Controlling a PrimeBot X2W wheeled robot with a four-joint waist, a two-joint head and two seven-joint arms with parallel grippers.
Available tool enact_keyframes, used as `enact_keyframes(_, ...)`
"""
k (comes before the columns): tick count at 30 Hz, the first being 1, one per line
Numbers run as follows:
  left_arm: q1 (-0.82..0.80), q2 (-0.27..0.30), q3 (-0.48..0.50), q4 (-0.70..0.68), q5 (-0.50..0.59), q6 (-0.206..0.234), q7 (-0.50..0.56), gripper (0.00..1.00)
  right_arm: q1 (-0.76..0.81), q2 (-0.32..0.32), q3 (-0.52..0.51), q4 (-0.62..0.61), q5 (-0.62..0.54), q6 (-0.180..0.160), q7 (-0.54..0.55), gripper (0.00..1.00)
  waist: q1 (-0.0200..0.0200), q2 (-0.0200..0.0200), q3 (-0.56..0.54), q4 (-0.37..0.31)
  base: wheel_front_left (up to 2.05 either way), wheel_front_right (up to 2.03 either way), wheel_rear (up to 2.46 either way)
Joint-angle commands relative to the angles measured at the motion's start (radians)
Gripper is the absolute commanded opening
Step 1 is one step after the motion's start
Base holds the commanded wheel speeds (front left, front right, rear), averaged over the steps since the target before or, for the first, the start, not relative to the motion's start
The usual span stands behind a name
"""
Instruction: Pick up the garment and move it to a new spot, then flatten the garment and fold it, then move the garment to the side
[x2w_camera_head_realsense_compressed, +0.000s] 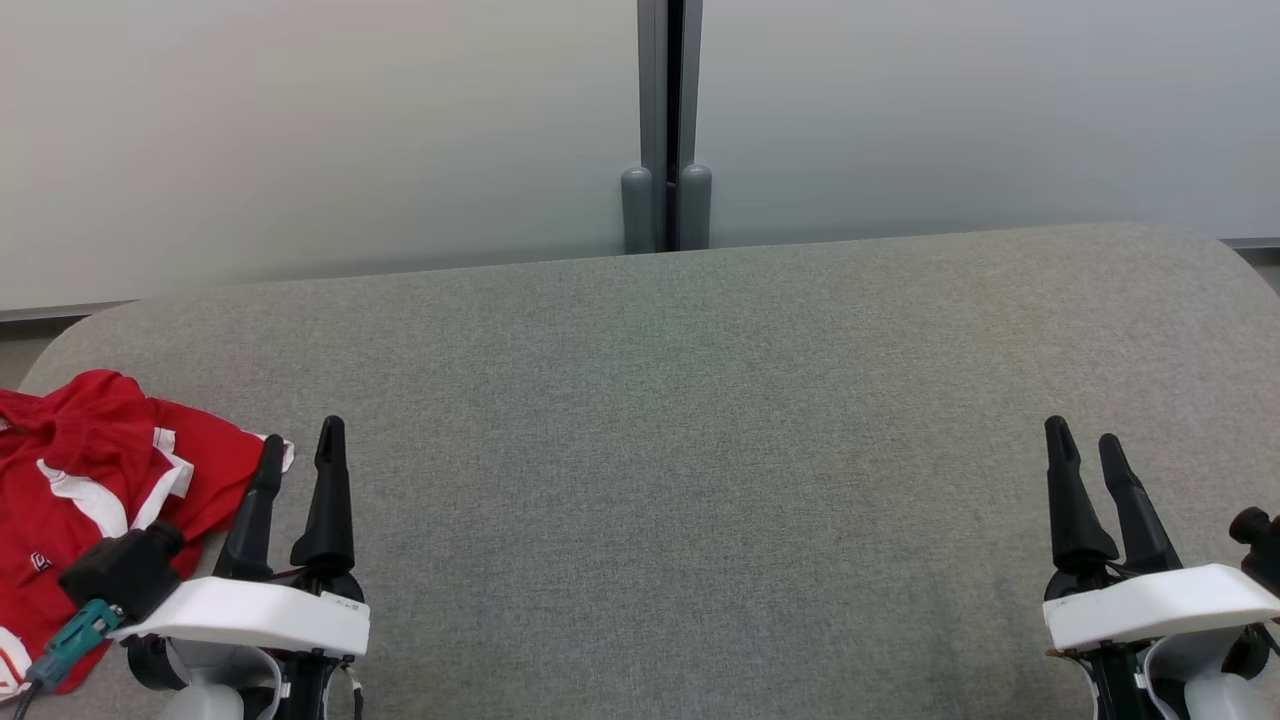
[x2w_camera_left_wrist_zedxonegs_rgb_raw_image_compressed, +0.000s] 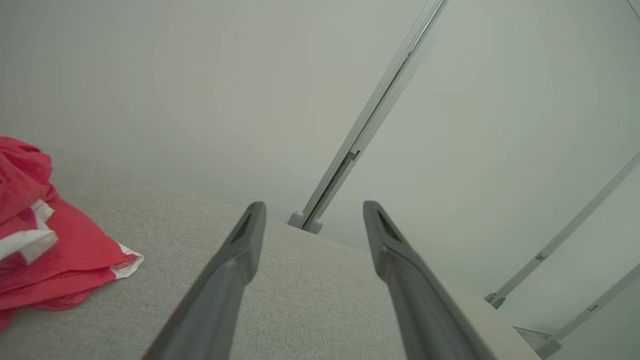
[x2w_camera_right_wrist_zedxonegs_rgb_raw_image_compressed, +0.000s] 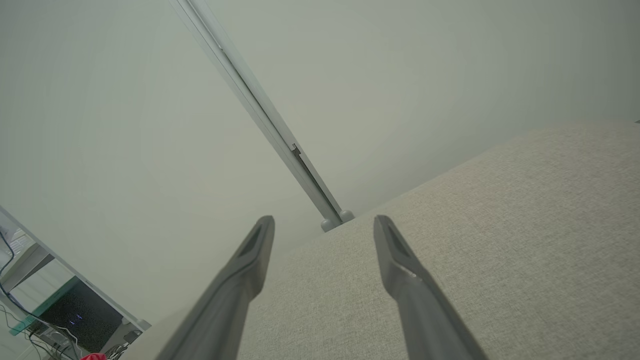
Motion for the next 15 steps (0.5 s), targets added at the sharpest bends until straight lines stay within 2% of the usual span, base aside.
enact_keyframes(1, -0.012, 0.006, 0.003, -0.006, 0.024, 0.003, -0.008, 1.00, -0.004, -0.009, 0.000, -0.011, -0.020, 0.000, -0.009, 1.00, 0.0000, 0.0000, 0.000, 0.000, 0.00, 0.00, 0.00)
enact_keyframes(15, -0.008, 0.008, -0.003, 0.038, 0.191, 0.010, -0.045, 1.00, 0.007, -0.009, 0.021, 0.007, -0.171, 0.000, -0.026, 1.00, 0.0000, 0.0000, -0.004, 0.000, 0.00, 0.00, 0.00)
